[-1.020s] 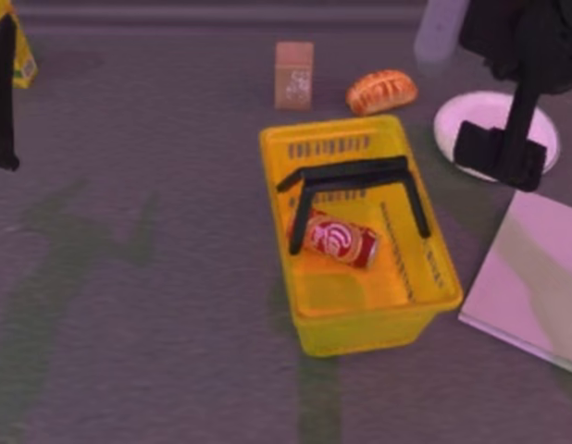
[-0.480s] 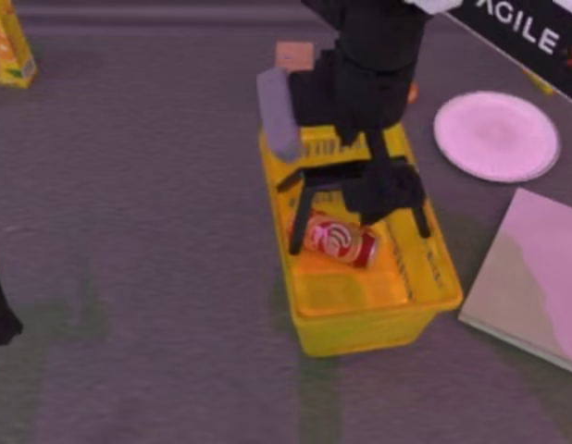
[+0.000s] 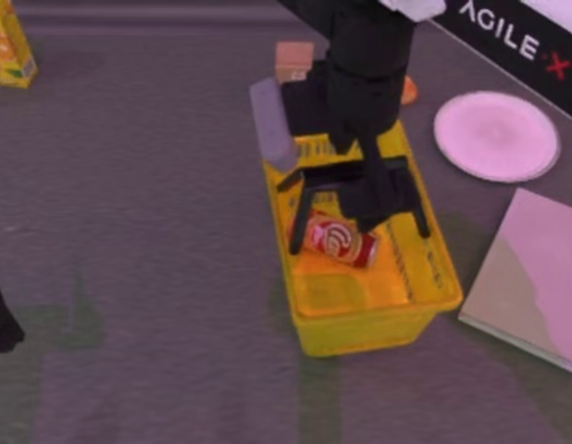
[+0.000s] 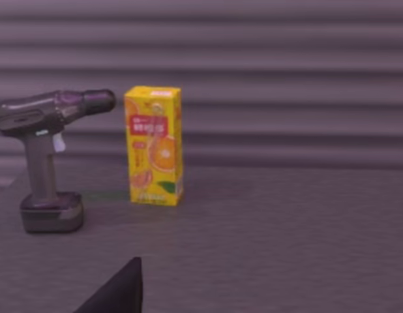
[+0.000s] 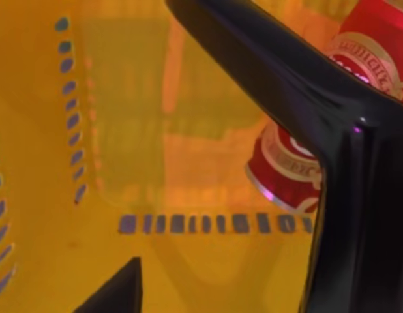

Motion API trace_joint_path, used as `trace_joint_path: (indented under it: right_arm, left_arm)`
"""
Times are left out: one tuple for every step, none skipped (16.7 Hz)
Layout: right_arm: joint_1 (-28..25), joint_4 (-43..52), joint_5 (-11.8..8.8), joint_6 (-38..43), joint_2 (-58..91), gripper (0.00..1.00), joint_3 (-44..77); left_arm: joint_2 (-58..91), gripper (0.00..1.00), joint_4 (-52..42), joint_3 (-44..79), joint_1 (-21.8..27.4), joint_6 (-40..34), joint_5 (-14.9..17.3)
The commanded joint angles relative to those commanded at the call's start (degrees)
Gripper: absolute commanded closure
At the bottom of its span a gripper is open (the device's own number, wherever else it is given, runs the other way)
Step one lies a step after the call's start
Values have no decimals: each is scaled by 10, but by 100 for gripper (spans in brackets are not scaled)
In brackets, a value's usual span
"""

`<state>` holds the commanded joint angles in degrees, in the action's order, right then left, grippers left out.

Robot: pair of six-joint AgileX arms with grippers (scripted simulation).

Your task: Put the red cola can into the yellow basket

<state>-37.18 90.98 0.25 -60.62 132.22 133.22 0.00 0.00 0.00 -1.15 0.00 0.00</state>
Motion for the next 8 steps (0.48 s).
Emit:
trace_joint_path:
  right_arm:
    - [-1, -6, 0, -1, -2, 0, -7]
    - [-2, -14, 0, -1, -4, 0, -18]
    - [-2, -25, 0, -1, -7, 0, -31]
    - [-2, -35, 0, -1, -10, 0, -45]
    - [-3, -44, 0, 0, -12, 0, -57]
    - [-3, -51, 0, 0, -14, 0, -65]
    - [-3, -54, 0, 0, -15, 0, -69]
    - [-3, -54, 0, 0, -15, 0, -69]
  left_arm:
    - [0, 0, 0, 0, 0, 0, 0]
    - [0, 0, 0, 0, 0, 0, 0]
    - [0, 0, 0, 0, 0, 0, 0]
    - [0, 0, 0, 0, 0, 0, 0]
    - [0, 0, 0, 0, 0, 0, 0]
    - [0, 0, 0, 0, 0, 0, 0]
    - [0, 0, 0, 0, 0, 0, 0]
    - [0, 0, 0, 0, 0, 0, 0]
